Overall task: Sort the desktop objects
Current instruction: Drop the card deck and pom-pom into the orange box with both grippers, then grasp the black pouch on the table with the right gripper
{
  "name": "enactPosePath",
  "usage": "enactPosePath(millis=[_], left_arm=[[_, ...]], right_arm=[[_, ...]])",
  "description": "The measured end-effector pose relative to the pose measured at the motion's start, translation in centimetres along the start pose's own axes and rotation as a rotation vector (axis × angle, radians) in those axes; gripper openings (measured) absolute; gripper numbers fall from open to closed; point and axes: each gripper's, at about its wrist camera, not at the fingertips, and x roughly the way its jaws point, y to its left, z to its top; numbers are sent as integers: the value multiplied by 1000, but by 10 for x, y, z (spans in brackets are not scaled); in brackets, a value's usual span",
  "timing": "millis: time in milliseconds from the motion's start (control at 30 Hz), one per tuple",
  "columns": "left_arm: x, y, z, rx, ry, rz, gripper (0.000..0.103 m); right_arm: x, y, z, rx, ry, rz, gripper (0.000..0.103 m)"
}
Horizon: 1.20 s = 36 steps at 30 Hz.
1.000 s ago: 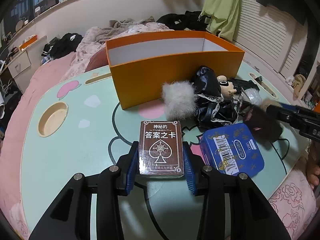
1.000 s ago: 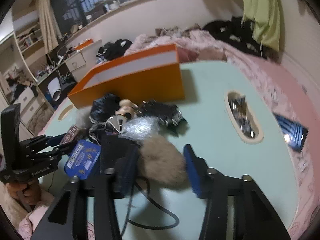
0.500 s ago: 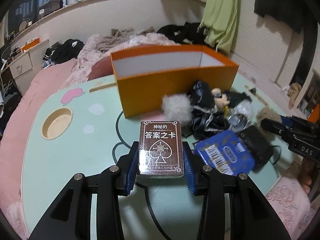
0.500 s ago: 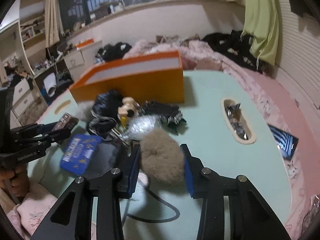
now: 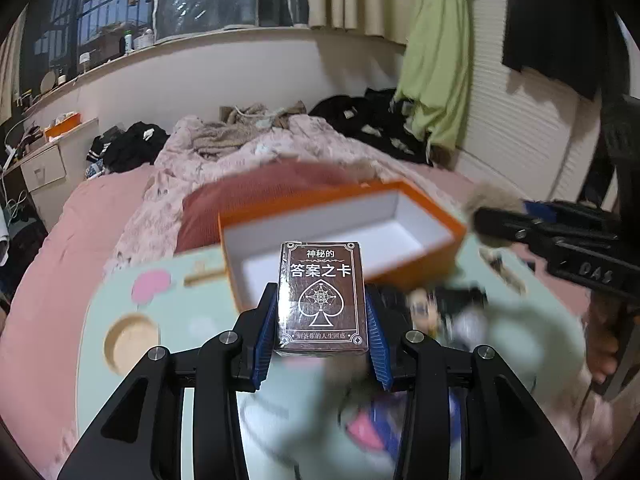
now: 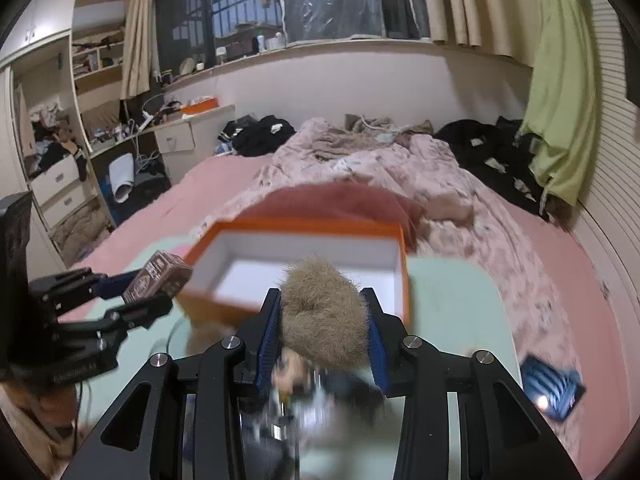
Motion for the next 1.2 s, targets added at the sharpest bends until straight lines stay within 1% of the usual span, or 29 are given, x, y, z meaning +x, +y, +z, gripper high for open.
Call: enactPosePath(millis=[100, 133, 167, 200, 233, 267, 300, 333, 400, 433, 500, 533, 600, 633, 667, 700, 733, 767, 800, 833, 867, 933, 967, 1033, 1067, 1100, 1200], left_arm=[[21, 11, 22, -72, -4, -17, 42], [28, 16, 25, -95, -10, -10, 42], [37, 20, 25, -114, -10, -5, 42], [45, 24, 24, -126, 5, -2, 49], [62, 31, 20, -156, 63, 13, 54], [73, 37, 15, -183, 114, 18, 60], [72, 37, 12, -162, 71, 23, 63], [70, 36, 10, -144, 47, 28, 65], [71, 33, 8, -116, 55, 10, 66], [72, 31, 8, -104, 62, 18, 66], [72, 30, 7, -97, 69, 37, 66], [70, 31, 7, -105, 71, 29, 66], [60, 35, 6, -136, 44, -1, 66], [45, 38, 6, -169, 7, -30, 66], [38, 42, 7, -185, -10, -49, 66], [23, 44, 5, -205, -27, -82, 71], [16, 45, 4, -212, -21, -90, 75], [8, 44, 1, -213, 1, -87, 81], [4, 43, -2, -208, 18, -82, 81], [-2, 39, -12, -183, 61, -65, 81], [-3, 36, -17, -163, 87, -56, 81], [-8, 29, -42, -102, 158, -24, 81], [-11, 26, -56, -78, 184, -2, 81], [-17, 24, -79, -49, 208, 41, 81], [-18, 24, -84, -44, 213, 52, 81], [-19, 23, -91, -39, 225, 56, 81], [-13, 15, -108, -12, 280, 26, 81]], right_arm=[[31, -5, 18, 21, 18, 3, 39], [41, -6, 20, 30, 24, 7, 42], [52, -7, 20, 41, 36, 16, 47], [65, -10, 19, 55, 68, 27, 62], [75, -14, 16, 73, 97, 23, 68], [83, -17, 11, 97, 118, 13, 68], [90, -19, 5, 118, 133, 13, 68], [93, -21, 0, 131, 145, 18, 68], [92, -16, -5, 92, 117, -1, 70], [93, -12, -6, 70, 120, -20, 70], [91, -8, -7, 53, 127, -28, 70], [89, -8, -6, 56, 122, -23, 70], [68, -8, -3, 66, 59, -31, 70], [54, -8, 1, 66, 15, -60, 78], [44, -9, 5, 68, -15, -84, 84], [30, -10, 6, 80, -51, -102, 96], [17, -12, 5, 96, -74, -102, 102], [5, -13, 1, 118, -81, -83, 102], [-3, -14, -5, 132, -66, -56, 102], [-9, -15, -12, 139, -43, -36, 102], [-15, -15, -26, 142, -4, -30, 102], [-24, -15, -50, 146, 38, -40, 102], [-29, -18, -68, 152, 67, -47, 102], [-35, -19, -94, 148, 111, -65, 102], [-37, -19, -106, 129, 131, -71, 102], [-39, -18, -114, 113, 140, -87, 102], [-37, -9, -131, 40, 165, -136, 102]])
